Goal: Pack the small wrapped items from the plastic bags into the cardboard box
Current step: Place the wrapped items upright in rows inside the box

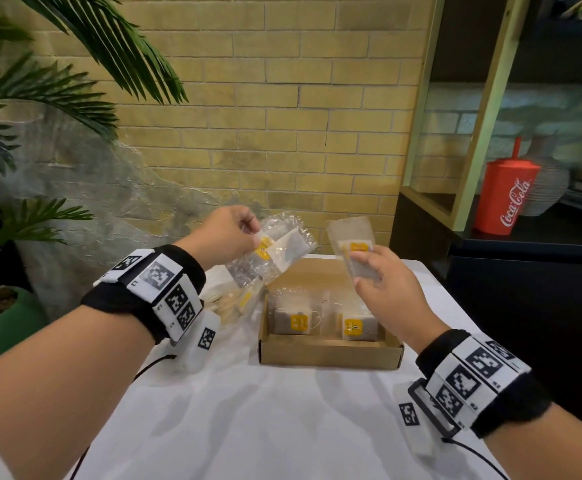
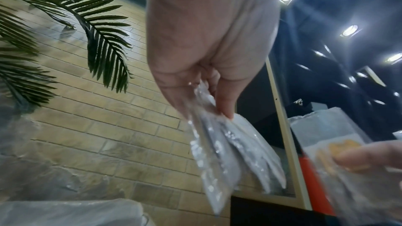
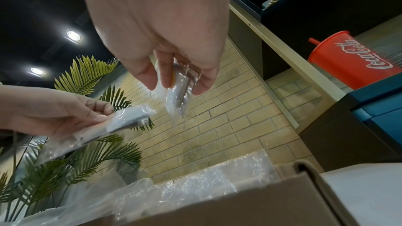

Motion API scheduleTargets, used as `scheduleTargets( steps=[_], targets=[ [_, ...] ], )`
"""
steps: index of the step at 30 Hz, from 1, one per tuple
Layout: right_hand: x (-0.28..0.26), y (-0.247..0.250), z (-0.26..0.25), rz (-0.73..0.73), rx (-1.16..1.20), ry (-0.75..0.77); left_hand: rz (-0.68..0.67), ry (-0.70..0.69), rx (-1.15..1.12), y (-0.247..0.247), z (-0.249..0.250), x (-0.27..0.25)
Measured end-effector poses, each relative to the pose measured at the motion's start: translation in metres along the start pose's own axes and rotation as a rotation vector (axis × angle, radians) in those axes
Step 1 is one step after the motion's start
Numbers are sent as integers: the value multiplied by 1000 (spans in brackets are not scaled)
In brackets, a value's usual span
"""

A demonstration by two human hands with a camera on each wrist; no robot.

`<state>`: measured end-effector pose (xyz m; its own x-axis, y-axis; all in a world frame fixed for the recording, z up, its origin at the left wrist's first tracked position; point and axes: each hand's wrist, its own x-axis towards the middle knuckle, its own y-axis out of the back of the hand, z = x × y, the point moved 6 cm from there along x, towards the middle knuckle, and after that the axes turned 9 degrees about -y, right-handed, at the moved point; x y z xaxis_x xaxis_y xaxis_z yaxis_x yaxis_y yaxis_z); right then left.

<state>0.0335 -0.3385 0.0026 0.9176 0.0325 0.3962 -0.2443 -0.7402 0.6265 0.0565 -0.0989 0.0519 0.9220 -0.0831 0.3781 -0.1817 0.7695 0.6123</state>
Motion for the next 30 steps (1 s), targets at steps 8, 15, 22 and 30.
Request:
scheduleTargets(
  steps=[8, 15, 22, 30],
  targets=[
    [-6, -3, -13, 34, -166, 123, -78, -27, -197, -16, 27, -4],
    [-3, 2, -27, 277, -223, 457, -201, 35, -358, -46, 31, -4],
    [-3, 11, -22, 229, -37, 338, -164, 108, -451, -60, 22, -5],
    [12, 23, 18, 192, 312, -210, 81, 141, -475, -55, 2, -4]
  ],
)
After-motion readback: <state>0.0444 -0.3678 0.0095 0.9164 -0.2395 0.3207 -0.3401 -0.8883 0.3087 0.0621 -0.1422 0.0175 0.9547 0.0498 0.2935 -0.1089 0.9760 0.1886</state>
